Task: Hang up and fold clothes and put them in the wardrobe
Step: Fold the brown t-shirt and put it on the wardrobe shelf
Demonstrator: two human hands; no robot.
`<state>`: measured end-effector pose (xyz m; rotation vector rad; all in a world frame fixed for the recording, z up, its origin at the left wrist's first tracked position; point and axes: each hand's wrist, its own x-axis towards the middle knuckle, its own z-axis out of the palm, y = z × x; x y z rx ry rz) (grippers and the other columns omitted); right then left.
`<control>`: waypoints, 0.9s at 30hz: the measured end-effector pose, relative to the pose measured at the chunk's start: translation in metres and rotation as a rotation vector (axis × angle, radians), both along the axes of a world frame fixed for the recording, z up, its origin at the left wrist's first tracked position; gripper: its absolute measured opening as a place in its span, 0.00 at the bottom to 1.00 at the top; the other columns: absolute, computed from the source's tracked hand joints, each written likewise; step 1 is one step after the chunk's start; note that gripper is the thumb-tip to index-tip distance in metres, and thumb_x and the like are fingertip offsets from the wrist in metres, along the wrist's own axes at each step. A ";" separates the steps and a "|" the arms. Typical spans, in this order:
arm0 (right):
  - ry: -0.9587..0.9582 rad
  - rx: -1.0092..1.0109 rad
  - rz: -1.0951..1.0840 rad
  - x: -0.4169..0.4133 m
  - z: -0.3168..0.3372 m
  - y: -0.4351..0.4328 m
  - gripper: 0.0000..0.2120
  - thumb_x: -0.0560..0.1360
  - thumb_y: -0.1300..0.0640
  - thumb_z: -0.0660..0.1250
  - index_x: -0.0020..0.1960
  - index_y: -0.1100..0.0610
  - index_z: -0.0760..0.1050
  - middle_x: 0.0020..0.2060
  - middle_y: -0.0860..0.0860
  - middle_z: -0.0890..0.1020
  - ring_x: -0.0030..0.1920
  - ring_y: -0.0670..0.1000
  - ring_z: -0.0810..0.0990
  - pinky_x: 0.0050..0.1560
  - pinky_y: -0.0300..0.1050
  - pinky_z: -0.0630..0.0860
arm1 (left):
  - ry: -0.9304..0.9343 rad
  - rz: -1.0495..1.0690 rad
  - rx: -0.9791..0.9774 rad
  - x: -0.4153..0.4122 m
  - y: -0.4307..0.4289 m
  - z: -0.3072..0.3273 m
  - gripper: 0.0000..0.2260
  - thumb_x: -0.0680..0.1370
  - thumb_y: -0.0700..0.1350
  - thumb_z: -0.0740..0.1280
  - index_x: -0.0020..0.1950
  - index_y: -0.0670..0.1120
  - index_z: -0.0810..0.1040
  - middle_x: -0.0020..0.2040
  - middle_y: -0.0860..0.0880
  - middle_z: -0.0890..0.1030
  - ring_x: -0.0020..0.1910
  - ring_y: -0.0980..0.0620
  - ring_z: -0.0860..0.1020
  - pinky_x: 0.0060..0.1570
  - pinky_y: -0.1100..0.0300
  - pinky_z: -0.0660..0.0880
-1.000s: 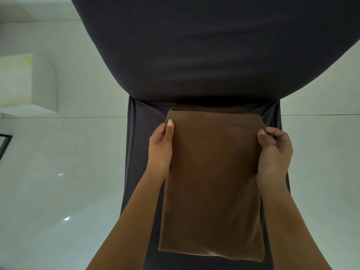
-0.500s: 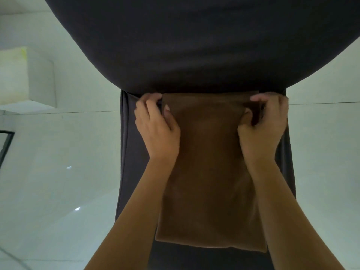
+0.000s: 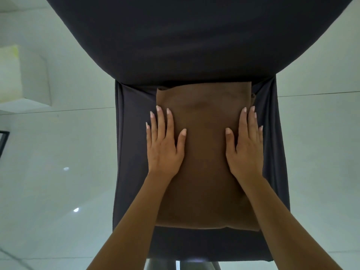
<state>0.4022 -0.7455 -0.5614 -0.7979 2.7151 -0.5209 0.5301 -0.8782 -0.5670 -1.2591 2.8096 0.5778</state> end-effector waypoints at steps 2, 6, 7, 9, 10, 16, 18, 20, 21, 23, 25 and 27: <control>-0.018 0.008 -0.023 0.009 0.002 0.013 0.29 0.80 0.44 0.46 0.77 0.53 0.45 0.77 0.51 0.50 0.77 0.49 0.47 0.74 0.44 0.40 | -0.017 0.012 0.017 0.014 0.007 0.000 0.29 0.80 0.61 0.40 0.77 0.48 0.44 0.78 0.46 0.45 0.77 0.49 0.42 0.74 0.54 0.40; -0.082 -0.010 -0.058 0.039 0.010 0.038 0.29 0.79 0.42 0.43 0.77 0.51 0.46 0.77 0.49 0.52 0.77 0.48 0.49 0.74 0.44 0.40 | -0.050 -0.003 0.021 0.046 0.025 0.003 0.29 0.79 0.62 0.38 0.77 0.48 0.43 0.78 0.46 0.48 0.77 0.50 0.44 0.74 0.53 0.40; -0.101 -0.029 -0.061 0.049 0.013 0.045 0.29 0.79 0.41 0.42 0.76 0.51 0.46 0.76 0.48 0.52 0.76 0.47 0.49 0.74 0.44 0.40 | -0.051 -0.017 0.029 0.055 0.030 0.004 0.29 0.79 0.62 0.37 0.76 0.48 0.43 0.78 0.47 0.49 0.77 0.50 0.45 0.74 0.53 0.41; -0.164 -0.105 -0.108 0.066 0.019 0.058 0.27 0.81 0.42 0.46 0.77 0.51 0.49 0.76 0.46 0.55 0.76 0.46 0.52 0.74 0.43 0.43 | -0.051 -0.040 0.047 0.068 0.038 0.006 0.29 0.79 0.63 0.37 0.76 0.48 0.44 0.78 0.47 0.50 0.77 0.50 0.46 0.74 0.52 0.43; -0.209 -0.158 -0.168 0.074 0.021 0.064 0.26 0.81 0.46 0.50 0.76 0.52 0.53 0.75 0.46 0.57 0.75 0.47 0.55 0.74 0.43 0.47 | -0.056 -0.054 0.052 0.075 0.043 0.007 0.30 0.79 0.63 0.37 0.76 0.48 0.44 0.78 0.47 0.50 0.77 0.50 0.47 0.74 0.52 0.43; -0.250 -0.199 -0.538 0.113 0.056 0.092 0.16 0.76 0.55 0.66 0.61 0.58 0.70 0.52 0.51 0.75 0.56 0.55 0.76 0.61 0.51 0.73 | -0.071 -0.123 0.077 0.117 0.067 0.022 0.30 0.80 0.61 0.43 0.76 0.46 0.48 0.77 0.44 0.54 0.76 0.48 0.48 0.72 0.48 0.45; -0.342 -0.045 -0.580 0.111 0.068 0.095 0.14 0.75 0.49 0.66 0.56 0.56 0.71 0.45 0.49 0.75 0.52 0.57 0.78 0.61 0.59 0.71 | -0.045 -0.098 0.077 0.119 0.072 0.033 0.28 0.80 0.57 0.48 0.76 0.44 0.51 0.77 0.43 0.55 0.75 0.48 0.47 0.72 0.47 0.45; -0.446 0.128 -0.538 0.106 0.077 0.097 0.12 0.76 0.45 0.64 0.49 0.54 0.70 0.41 0.49 0.75 0.52 0.57 0.77 0.64 0.62 0.67 | -0.030 -0.137 0.122 0.115 0.079 0.048 0.27 0.81 0.49 0.55 0.77 0.45 0.50 0.78 0.44 0.50 0.75 0.49 0.42 0.72 0.48 0.39; -0.492 0.152 -0.512 0.105 0.082 0.096 0.12 0.76 0.45 0.64 0.45 0.54 0.70 0.39 0.49 0.75 0.51 0.58 0.77 0.64 0.60 0.68 | -0.024 -0.191 0.170 0.112 0.083 0.057 0.30 0.79 0.45 0.58 0.77 0.46 0.47 0.78 0.46 0.47 0.75 0.50 0.39 0.73 0.50 0.36; -0.575 0.100 -0.479 0.099 0.094 0.094 0.12 0.76 0.48 0.65 0.41 0.56 0.71 0.36 0.50 0.75 0.48 0.57 0.77 0.55 0.51 0.71 | -0.014 -0.342 0.281 0.102 0.091 0.072 0.36 0.77 0.41 0.62 0.77 0.47 0.42 0.78 0.49 0.43 0.76 0.52 0.37 0.74 0.50 0.37; -0.664 -0.001 -0.492 0.093 0.112 0.088 0.11 0.76 0.50 0.66 0.40 0.56 0.73 0.37 0.51 0.76 0.44 0.53 0.76 0.45 0.44 0.68 | -0.066 -0.481 0.387 0.090 0.102 0.084 0.42 0.74 0.40 0.65 0.77 0.48 0.39 0.78 0.50 0.40 0.76 0.53 0.38 0.75 0.51 0.39; -0.759 -0.138 -0.531 0.086 0.135 0.080 0.09 0.75 0.49 0.66 0.41 0.54 0.74 0.40 0.49 0.78 0.43 0.49 0.75 0.47 0.43 0.69 | -0.061 -0.527 0.406 0.078 0.110 0.092 0.44 0.73 0.43 0.68 0.77 0.48 0.38 0.78 0.51 0.41 0.76 0.51 0.39 0.75 0.51 0.40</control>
